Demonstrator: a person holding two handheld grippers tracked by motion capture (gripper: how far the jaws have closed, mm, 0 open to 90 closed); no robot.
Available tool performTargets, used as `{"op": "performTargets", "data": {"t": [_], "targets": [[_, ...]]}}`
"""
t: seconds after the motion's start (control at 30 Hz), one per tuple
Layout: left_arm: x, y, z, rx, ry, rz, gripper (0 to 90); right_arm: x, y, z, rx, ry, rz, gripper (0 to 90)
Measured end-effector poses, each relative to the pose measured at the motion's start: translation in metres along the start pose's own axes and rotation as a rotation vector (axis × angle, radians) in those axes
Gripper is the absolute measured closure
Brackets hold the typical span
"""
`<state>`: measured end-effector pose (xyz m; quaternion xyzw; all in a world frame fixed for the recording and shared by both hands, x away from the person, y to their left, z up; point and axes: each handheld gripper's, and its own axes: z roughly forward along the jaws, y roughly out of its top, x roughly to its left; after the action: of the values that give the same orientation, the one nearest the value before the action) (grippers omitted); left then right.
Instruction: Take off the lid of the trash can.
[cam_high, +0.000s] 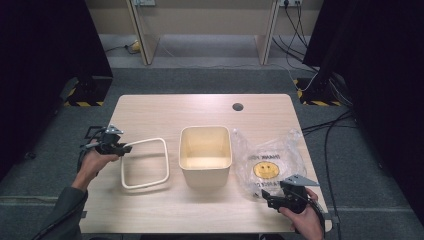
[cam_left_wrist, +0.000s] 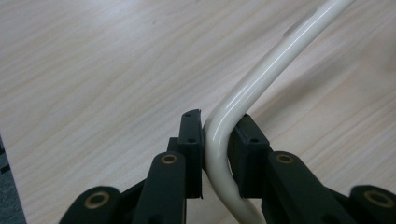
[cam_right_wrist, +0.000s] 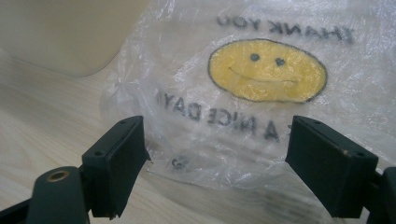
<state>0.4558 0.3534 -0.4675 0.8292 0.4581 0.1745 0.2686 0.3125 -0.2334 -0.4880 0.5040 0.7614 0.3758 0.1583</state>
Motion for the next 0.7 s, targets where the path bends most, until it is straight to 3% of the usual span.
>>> {"op": "performTargets", "data": {"t": [0.23,0.57,0.7], "targets": [[0.003,-0.007,0.013,0.03,0.009,0.018,75.5,0.0,0.0,0.0,0.001,0.0,-0.002,19.8],[0.011,-0.016,0.023,0.043,0.017,0.003,75.7,0.0,0.0,0.001,0.004,-0.002,-0.001,19.8],[0.014,-0.016,0.025,0.043,-0.005,0.005,75.6,0.0,0.0,0.0,0.004,-0.002,-0.001,19.8]]}}
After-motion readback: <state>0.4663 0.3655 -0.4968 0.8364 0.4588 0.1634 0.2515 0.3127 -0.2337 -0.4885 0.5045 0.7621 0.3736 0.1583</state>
